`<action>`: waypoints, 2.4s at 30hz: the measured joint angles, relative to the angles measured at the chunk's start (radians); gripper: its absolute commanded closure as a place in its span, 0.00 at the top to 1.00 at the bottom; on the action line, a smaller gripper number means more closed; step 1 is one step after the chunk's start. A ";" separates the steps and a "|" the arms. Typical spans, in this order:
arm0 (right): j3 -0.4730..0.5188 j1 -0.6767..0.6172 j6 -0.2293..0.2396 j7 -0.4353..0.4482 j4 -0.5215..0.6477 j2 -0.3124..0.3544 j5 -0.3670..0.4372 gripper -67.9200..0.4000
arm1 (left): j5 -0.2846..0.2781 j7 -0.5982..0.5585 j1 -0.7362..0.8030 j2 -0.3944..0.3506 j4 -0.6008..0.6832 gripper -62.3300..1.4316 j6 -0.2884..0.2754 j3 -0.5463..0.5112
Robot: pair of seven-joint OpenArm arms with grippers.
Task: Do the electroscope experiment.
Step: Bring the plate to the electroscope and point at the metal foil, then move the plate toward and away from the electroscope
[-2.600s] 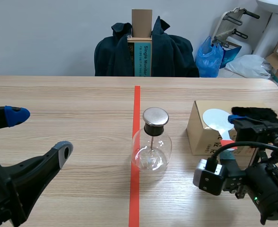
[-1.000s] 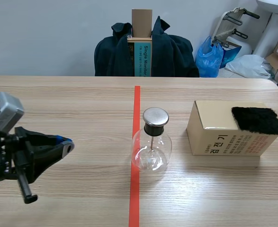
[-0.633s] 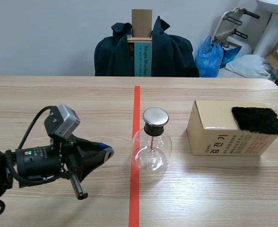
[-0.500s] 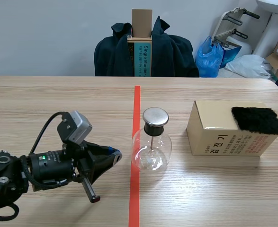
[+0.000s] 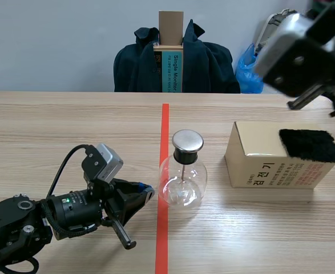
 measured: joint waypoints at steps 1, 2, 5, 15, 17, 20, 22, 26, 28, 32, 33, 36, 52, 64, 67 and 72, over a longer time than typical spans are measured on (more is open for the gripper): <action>-0.023 0.000 0.000 0.002 -0.020 0.000 -0.023 0.02 | 0.000 0.000 0.000 0.000 0.000 0.05 0.000 0.000; -0.042 0.000 0.001 0.002 -0.045 0.000 -0.046 0.02 | 0.000 0.000 0.000 0.000 0.000 0.05 0.000 0.000; -0.075 0.000 0.003 0.005 -0.133 0.000 -0.084 0.02 | 0.000 0.000 0.000 0.000 0.000 0.05 0.000 0.000; -0.073 0.000 -0.040 0.116 -0.409 0.015 -0.108 0.02 | 0.000 0.000 0.000 0.000 0.000 0.05 0.001 0.000; -0.072 0.000 -0.065 0.124 -0.447 0.017 -0.108 0.02 | 0.000 0.000 0.000 0.000 0.000 0.05 0.004 0.000; -0.072 0.000 -0.096 0.155 -0.485 0.017 -0.108 0.02 | 0.000 0.000 0.000 0.000 0.000 0.05 0.005 0.000; -0.072 -0.001 -0.111 0.160 -0.489 0.017 -0.108 0.02 | 0.000 0.000 0.000 0.000 0.000 0.05 0.005 0.000; -0.072 0.000 -0.117 0.178 -0.489 0.017 -0.097 0.02 | 0.000 0.000 0.000 0.000 0.000 0.05 0.008 0.000; -0.066 0.000 -0.117 0.226 -0.489 0.017 -0.097 0.02 | 0.000 0.000 0.000 0.000 0.000 0.05 0.008 0.000; -0.060 0.000 -0.117 0.272 -0.489 0.017 -0.097 0.02 | 0.000 0.000 0.000 0.000 0.000 0.05 0.008 0.000; -0.060 0.000 -0.117 0.285 -0.489 0.017 -0.097 0.02 | 0.000 0.000 0.000 0.000 0.000 0.05 0.008 0.000; -0.060 0.000 -0.117 0.340 -0.489 0.017 -0.097 0.02 | 0.000 0.000 0.000 0.000 0.000 0.05 0.008 0.000; -0.060 0.000 -0.117 0.570 -0.489 0.017 -0.109 0.02 | 0.000 0.000 0.000 0.000 0.000 0.05 0.008 0.000; -0.060 0.000 -0.117 0.600 -0.489 0.017 -0.121 0.02 | 0.000 0.000 0.000 0.000 0.000 0.05 0.008 0.000; -0.060 0.000 -0.117 0.570 -0.489 0.017 -0.121 0.02 | 0.000 0.000 0.000 0.000 0.000 0.05 0.008 0.000; -0.060 0.000 -0.117 0.483 -0.489 0.017 -0.121 0.02 | 0.000 0.000 0.000 0.000 0.000 0.05 0.008 0.000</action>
